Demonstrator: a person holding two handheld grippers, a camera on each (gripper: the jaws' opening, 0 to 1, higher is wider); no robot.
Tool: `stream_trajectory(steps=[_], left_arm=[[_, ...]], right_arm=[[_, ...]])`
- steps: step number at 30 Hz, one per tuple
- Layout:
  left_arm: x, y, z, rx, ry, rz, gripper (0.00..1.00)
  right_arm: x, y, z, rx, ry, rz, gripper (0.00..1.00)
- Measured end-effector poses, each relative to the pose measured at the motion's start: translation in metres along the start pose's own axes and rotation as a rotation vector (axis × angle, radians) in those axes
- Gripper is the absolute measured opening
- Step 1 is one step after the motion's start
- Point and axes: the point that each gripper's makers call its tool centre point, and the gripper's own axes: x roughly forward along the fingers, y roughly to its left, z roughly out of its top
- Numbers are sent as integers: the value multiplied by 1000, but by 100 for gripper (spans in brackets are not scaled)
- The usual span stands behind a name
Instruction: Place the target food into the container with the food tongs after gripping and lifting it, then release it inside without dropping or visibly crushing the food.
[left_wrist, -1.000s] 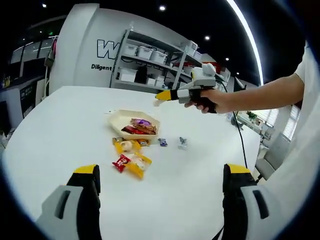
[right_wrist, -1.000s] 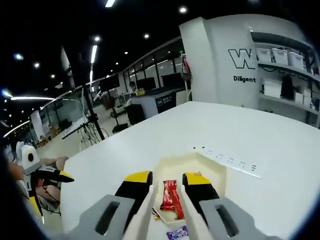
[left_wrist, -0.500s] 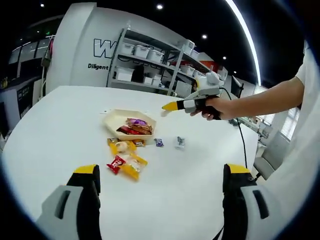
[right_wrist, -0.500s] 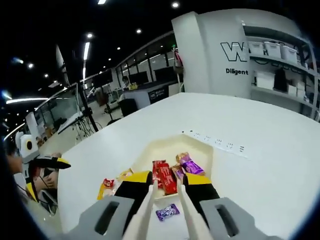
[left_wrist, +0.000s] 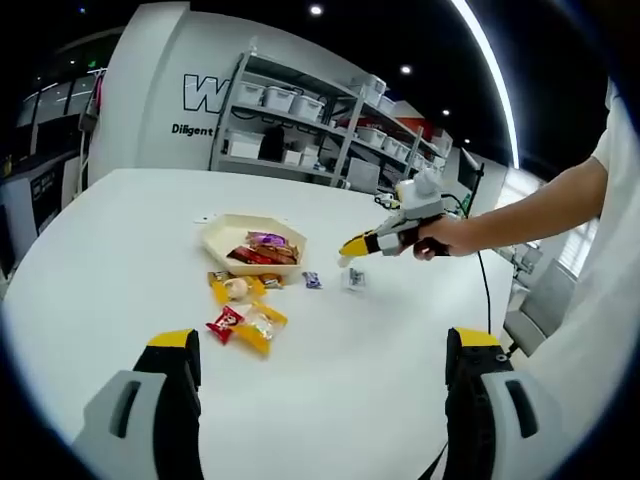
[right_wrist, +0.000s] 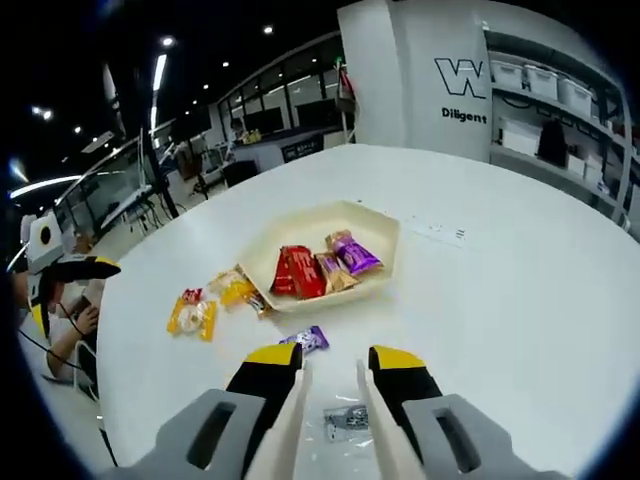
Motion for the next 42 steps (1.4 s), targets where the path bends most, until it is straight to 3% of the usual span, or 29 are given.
stream_trajectory(steps=[8, 12, 18, 23, 37, 40, 42], left_arm=[[-1, 0, -2, 1, 11, -2, 99], [-1, 0, -1, 5, 10, 1, 99], [1, 1, 1, 7, 8, 1, 99], [6, -1, 1, 7, 11, -9, 99], [2, 2, 1, 0, 11, 3, 99], [3, 3, 2, 0, 9, 5, 99], [6, 2, 3, -1, 8, 0, 99]], right_arm=[[-1, 9, -21, -108, 42, 4, 24], [-4, 16, -24, -249, 50, -15, 25], [-9, 19, -21, -328, 19, -27, 25], [-14, 12, -21, -344, 17, -49, 25], [-13, -9, -20, -249, 32, -104, 26], [-16, -15, -14, -269, -2, -119, 26], [-15, -19, -21, -238, 30, -123, 26]])
